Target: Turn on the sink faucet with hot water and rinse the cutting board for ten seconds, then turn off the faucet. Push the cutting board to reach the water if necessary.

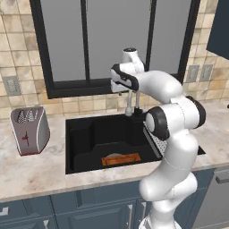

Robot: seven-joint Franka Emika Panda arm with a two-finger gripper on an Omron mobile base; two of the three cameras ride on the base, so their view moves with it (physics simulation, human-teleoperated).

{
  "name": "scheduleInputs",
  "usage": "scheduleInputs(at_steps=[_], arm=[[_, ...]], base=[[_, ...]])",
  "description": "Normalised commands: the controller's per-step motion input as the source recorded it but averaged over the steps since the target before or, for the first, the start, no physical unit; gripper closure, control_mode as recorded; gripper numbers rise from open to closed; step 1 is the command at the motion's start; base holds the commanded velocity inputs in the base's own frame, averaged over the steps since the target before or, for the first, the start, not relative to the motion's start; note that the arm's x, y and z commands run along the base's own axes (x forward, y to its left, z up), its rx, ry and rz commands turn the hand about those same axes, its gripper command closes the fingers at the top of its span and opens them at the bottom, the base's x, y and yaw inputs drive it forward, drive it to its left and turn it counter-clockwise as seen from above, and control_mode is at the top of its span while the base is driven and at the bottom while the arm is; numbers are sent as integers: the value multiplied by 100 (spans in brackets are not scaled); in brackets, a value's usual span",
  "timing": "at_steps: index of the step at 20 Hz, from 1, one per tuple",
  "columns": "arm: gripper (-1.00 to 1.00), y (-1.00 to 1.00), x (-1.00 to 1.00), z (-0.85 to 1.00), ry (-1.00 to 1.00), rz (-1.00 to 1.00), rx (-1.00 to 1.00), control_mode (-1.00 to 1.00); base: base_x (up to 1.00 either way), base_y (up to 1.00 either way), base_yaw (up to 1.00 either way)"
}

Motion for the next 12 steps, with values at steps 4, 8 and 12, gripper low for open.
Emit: scheduleInputs(at_steps=[4,8,12], arm=[[-100,31,3,0,2,0,0,-100],[-100,11,0,0,0,0,0,-100],[-100,0,0,0,0,0,0,-100]], base=[[0,0,0],[0,0,0],[0,0,0]])
